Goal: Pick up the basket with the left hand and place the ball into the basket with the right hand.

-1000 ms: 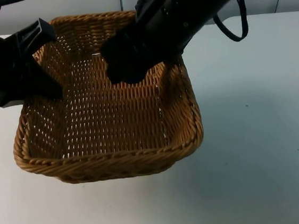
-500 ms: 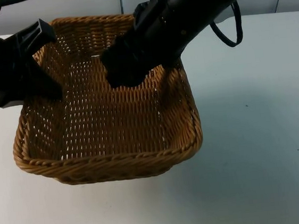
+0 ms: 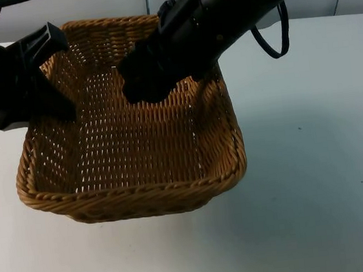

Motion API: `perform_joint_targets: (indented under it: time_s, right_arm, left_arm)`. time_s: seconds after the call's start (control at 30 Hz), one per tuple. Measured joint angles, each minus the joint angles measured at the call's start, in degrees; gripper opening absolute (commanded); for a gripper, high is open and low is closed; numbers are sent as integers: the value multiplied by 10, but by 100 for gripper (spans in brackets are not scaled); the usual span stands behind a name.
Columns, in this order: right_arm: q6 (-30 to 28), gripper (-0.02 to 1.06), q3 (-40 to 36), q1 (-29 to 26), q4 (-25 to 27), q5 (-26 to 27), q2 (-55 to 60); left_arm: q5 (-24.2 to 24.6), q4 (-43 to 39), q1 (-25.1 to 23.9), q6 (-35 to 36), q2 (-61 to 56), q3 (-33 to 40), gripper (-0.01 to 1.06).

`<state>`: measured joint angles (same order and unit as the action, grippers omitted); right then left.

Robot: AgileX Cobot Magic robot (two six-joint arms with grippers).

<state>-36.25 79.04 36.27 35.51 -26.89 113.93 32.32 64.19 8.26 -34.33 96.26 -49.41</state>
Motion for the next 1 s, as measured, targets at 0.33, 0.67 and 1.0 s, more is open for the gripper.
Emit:
perform_joint_targets:
  time_s: [0.33,0.67,1.0]
  right_arm:
    - [-1,41,0,0,-4,-4,0]
    - [0,64,0,0,-23,-9,0]
    - [0,69,0,0,-25,-10,0]
  left_arm:
    - [0,0,0,0,0,0,0]
    - [0,0,0,1,0,0,0]
    - [0,0,0,2,0,0,0]
